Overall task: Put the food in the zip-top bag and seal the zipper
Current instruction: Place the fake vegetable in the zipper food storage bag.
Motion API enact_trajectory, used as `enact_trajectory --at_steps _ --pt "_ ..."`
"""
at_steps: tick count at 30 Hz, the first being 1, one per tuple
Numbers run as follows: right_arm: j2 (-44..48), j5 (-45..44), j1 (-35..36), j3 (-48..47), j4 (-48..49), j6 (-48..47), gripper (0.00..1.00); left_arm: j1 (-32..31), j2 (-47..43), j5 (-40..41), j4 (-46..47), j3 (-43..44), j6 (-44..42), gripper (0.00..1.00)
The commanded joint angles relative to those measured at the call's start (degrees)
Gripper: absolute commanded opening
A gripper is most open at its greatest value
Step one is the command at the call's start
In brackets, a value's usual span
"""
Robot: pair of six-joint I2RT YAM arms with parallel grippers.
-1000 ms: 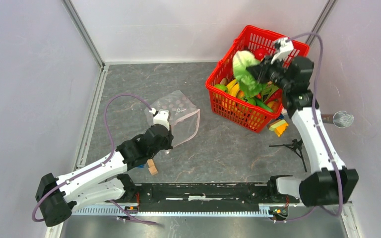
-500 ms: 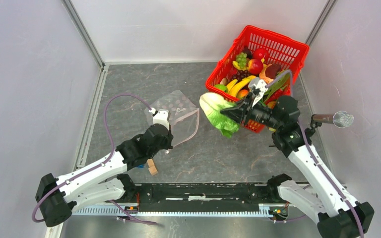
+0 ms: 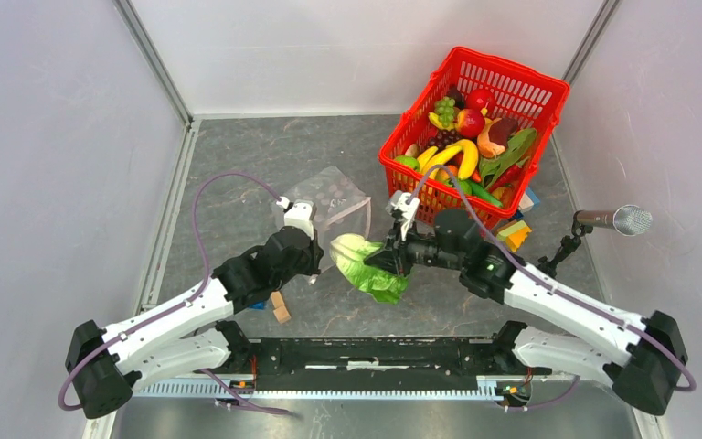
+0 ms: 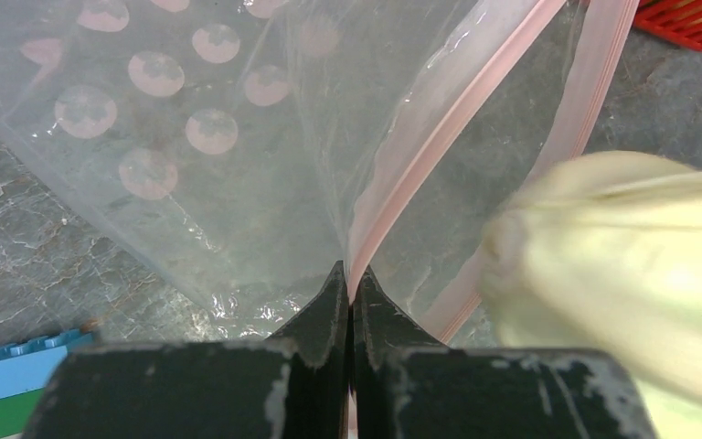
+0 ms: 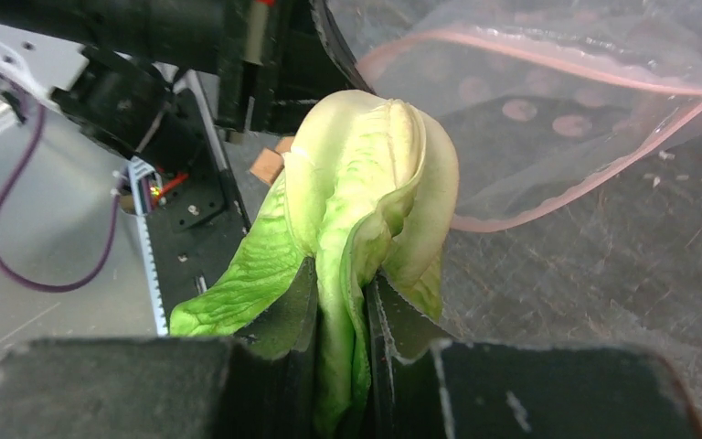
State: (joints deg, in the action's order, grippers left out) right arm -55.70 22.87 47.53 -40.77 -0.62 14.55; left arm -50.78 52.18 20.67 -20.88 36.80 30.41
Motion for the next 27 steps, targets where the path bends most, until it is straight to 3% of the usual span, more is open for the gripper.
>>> enact_trajectory --at_steps 1,11,16,21,27 --pt "-4.0 -11.4 3.1 -4.0 1.2 -0.8 0.04 0.3 -1.2 -2.9 1.4 2.0 -0.8 0.02" --pt "-11.8 -22.3 6.5 -8.5 -2.6 -0.7 0.05 0.2 -2.9 -9.8 2.5 1.9 -4.8 0.02" --pt "-12.5 -18.0 9.3 -9.1 0.9 -4.1 0.06 0.2 -0.6 -12.2 2.2 3.4 -7.0 0.02" --pt "-9.3 -19.4 9.4 -7.3 3.5 -4.4 0.06 0.2 1.2 -13.1 0.5 4.3 -8.9 0.02" --pt "-15.1 -25.9 9.4 -12.7 -8.5 -6.8 0.06 0.2 0.7 -18.5 0.5 3.8 -13.6 0.02"
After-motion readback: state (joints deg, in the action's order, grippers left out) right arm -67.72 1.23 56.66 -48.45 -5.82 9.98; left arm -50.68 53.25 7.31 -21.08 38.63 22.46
